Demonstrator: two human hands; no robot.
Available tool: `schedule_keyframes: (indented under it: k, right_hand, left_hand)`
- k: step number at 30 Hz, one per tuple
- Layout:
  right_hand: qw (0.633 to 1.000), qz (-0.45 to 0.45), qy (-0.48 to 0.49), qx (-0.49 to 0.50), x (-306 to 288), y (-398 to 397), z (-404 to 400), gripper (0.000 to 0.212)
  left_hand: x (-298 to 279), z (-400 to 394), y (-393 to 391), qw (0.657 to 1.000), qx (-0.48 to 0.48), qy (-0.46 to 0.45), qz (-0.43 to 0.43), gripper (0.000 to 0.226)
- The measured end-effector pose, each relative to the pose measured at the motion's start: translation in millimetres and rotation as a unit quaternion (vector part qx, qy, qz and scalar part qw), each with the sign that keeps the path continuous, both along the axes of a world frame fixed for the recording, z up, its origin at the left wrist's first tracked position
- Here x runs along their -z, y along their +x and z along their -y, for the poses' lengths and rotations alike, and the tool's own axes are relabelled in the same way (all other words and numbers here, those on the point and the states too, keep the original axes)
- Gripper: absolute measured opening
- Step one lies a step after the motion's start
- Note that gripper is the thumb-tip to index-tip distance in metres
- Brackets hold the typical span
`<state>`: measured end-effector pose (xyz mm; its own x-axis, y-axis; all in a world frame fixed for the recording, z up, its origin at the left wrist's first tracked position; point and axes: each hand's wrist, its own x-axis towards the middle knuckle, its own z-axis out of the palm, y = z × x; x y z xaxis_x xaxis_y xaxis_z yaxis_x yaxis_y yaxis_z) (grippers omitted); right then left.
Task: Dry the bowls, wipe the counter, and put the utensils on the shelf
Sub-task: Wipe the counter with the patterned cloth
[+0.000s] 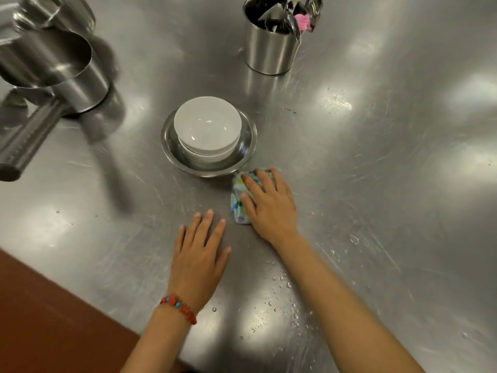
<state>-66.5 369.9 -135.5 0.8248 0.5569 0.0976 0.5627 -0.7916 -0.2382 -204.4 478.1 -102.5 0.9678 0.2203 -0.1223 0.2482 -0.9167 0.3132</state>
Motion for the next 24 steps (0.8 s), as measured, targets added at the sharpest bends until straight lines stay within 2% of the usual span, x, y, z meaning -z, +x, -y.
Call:
schedule_keyframes:
  k: [3,7,9,11,14,16,20,21,24]
  right_hand:
    - [1.0,-0.004,-0.006,0.007,-2,29,-7,0.046]
    - [0.992,-0.019,0.029,0.124,-1,24,-31,0.042]
    - [0.995,-0.009,0.038,0.097,0,-10,-34,0.043]
    - [0.999,0.016,0.019,0.023,1,-49,-31,0.043]
    - [0.998,0.005,0.005,-0.055,0,-54,-22,0.044]
    - [0.999,-0.023,-0.009,-0.035,-2,-33,-24,0.043]
    - [0.992,-0.037,0.017,0.119,-5,-28,-49,0.044]
    - [0.993,-0.03,0.021,0.115,-5,-42,-56,0.043]
    - [1.0,0.006,0.029,-0.009,-4,-80,-61,0.041]
  left_hand:
    - [-1,-16,-14,1.0,-0.002,0.002,-0.007,0.055]
    - [-4,-33,-31,1.0,-0.017,0.007,-0.017,0.074]
    - [-5,-36,-36,1.0,-0.011,0.005,-0.028,0.073]
    - [-3,-37,-38,1.0,-0.007,0.009,-0.024,0.06]
    - [-2,-39,-40,1.0,-0.004,0.009,-0.011,0.055]
    - [-2,-40,-42,1.0,-0.003,0.007,-0.008,0.054]
    - [-3,-52,-58,0.999,-0.042,0.012,-0.007,0.057]
    - [-3,-56,-63,0.998,-0.057,0.011,-0.011,0.06]
    - [-3,-69,-75,0.996,-0.086,0.005,-0.034,0.082]
